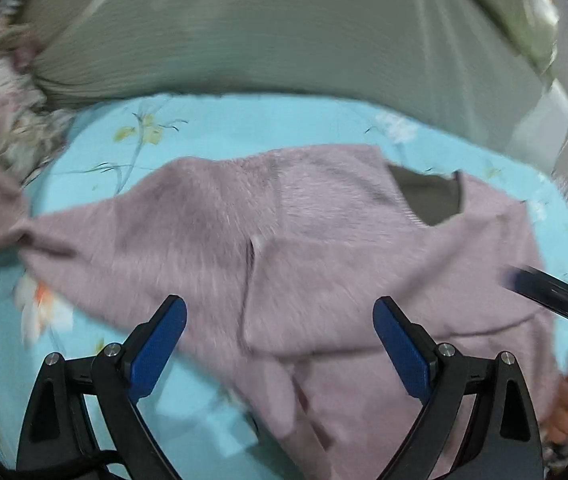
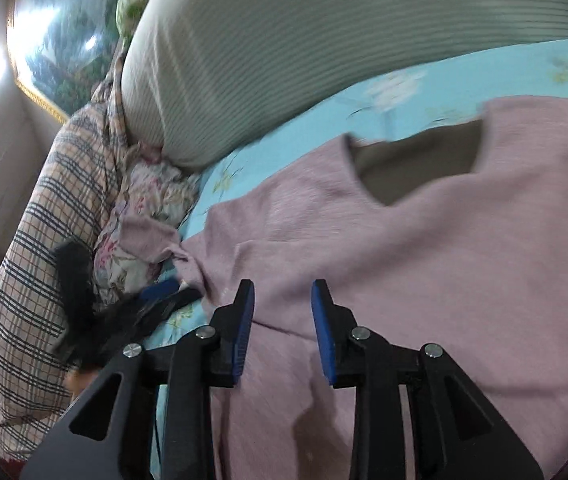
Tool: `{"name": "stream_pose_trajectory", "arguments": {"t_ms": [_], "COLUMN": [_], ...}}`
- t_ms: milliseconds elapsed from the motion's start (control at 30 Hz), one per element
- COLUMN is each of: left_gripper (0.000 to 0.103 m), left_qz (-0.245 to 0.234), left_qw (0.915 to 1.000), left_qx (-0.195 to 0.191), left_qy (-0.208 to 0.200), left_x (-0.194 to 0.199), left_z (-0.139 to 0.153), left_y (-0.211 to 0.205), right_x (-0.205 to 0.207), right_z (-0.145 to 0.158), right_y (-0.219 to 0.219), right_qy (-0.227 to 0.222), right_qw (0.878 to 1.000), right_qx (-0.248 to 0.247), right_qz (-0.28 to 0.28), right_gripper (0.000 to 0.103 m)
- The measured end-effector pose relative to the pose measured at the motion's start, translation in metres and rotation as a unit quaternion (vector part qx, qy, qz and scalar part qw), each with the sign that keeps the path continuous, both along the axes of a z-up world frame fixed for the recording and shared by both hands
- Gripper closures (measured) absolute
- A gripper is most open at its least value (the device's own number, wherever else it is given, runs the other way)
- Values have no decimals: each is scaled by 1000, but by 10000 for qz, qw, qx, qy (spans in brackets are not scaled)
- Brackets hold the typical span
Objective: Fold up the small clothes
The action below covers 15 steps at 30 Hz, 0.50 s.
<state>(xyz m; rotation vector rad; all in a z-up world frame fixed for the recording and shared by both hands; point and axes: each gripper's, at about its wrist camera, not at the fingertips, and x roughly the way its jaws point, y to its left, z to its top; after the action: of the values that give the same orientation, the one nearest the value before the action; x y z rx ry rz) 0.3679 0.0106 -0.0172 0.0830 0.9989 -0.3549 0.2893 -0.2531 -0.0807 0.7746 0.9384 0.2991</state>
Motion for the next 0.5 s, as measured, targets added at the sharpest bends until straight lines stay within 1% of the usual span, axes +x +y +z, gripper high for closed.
{"name": "stream_pose_trajectory", "arguments": {"t_ms": [33, 67, 133, 167, 200, 233, 267, 300, 333, 367, 433, 467, 500], "left_gripper": [15, 18, 31, 36, 43, 54, 62, 90, 101, 101, 101, 101, 101], "left_qz": [-44, -110, -214, -225, -225, -205, -191, -198, -208, -169, 14, 121, 219], "left_qw": [9999, 9997, 9984, 9977, 9972, 9974, 9982, 9988, 9992, 9997, 9997, 9993, 9991], "left_qx": [25, 14, 19, 85, 187, 271, 272, 244, 145, 46, -14, 13, 17], "left_qy": [95, 227, 529, 630, 689, 629, 502, 385, 313, 190, -240, -347, -370], "left_x": [7, 17, 33, 38, 42, 43, 41, 37, 33, 27, 16, 13, 12], "left_z": [-8, -16, -35, -43, -52, -58, -57, -54, -49, -42, -26, -23, -23], "left_y": [-2, -5, -12, -15, -18, -19, -18, -18, -16, -13, -3, 2, 8], "right_x": [-12, -24, -43, -54, -60, -65, -72, -78, -81, -86, -93, -96, -97], "right_z": [4, 7, 12, 13, 14, 15, 16, 16, 18, 20, 24, 25, 25], "right_y": [-7, -14, -25, -32, -34, -36, -41, -47, -48, -54, -63, -68, -73], "right_qy": [-9, 8, 24, 30, 43, 61, 76, 91, 106, 113, 67, 64, 94], "right_qw": [9999, 9998, 9993, 9991, 9989, 9987, 9984, 9981, 9976, 9969, 9955, 9944, 9931], "right_qx": [-25, -56, -90, -94, -114, -134, -138, -156, -195, -232, -305, -392, -477], "right_qz": [-98, -196, -354, -420, -452, -486, -535, -589, -653, -739, -891, -984, -1065], "right_gripper": [72, 72, 72, 72, 72, 72, 72, 72, 72, 72, 72, 72, 72]}}
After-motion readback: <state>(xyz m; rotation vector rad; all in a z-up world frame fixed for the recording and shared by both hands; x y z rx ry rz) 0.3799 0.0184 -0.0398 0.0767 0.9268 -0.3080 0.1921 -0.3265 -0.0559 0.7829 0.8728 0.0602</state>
